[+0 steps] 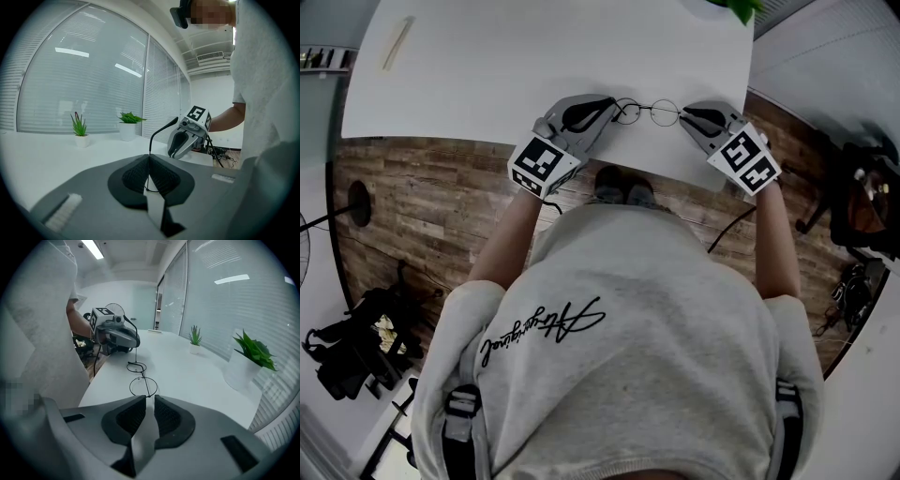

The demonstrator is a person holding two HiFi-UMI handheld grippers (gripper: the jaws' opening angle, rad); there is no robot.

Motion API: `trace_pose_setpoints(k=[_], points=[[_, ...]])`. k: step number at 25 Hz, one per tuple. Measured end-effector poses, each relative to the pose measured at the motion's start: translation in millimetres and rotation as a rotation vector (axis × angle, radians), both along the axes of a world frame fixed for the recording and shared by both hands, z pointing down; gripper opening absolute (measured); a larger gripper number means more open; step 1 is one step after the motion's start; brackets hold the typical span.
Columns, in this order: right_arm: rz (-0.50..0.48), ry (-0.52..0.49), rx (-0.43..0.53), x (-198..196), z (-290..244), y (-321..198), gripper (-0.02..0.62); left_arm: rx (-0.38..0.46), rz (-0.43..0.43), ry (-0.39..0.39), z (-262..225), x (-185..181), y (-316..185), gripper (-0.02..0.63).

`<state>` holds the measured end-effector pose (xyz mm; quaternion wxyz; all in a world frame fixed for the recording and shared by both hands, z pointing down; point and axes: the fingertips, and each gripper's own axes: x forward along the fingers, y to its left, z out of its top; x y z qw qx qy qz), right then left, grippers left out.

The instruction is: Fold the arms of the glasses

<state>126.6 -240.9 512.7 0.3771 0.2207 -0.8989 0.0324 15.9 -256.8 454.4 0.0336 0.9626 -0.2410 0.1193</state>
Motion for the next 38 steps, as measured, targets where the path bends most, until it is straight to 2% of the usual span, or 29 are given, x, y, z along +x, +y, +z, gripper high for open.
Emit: trace_pose_setpoints(k=[8,14,17,21,27,31,38], points=[[-0.114,-0.043,-0.076,-4,0,-2,0.040,0.004,0.004,-0.003,-1,0,2,-0.002],[-0.139,-0.080,-0.122,-7,-1,-5,0.039,0.008,0.007,-0.007,1,1,1,-0.002],[-0.151,-0.076,-0.125,-7,0,-5,0.019,0.010,0.007,-0.010,1,0,1,-0.002],[-0.198,-0.014,-0.111,-8,5,0,0.015,0.018,0.005,-0.015,0,1,1,0.000],[-0.201,-0.005,-0.066,-7,6,2,0.014,0.040,0.007,-0.041,0,6,3,0.000],[-0.204,-0.001,-0.032,-6,6,2,0.014,0.070,0.036,-0.094,2,14,3,0.000],[-0.215,-0.002,-0.060,-7,6,2,0.011,0.132,0.129,-0.223,10,34,7,-0.002]])
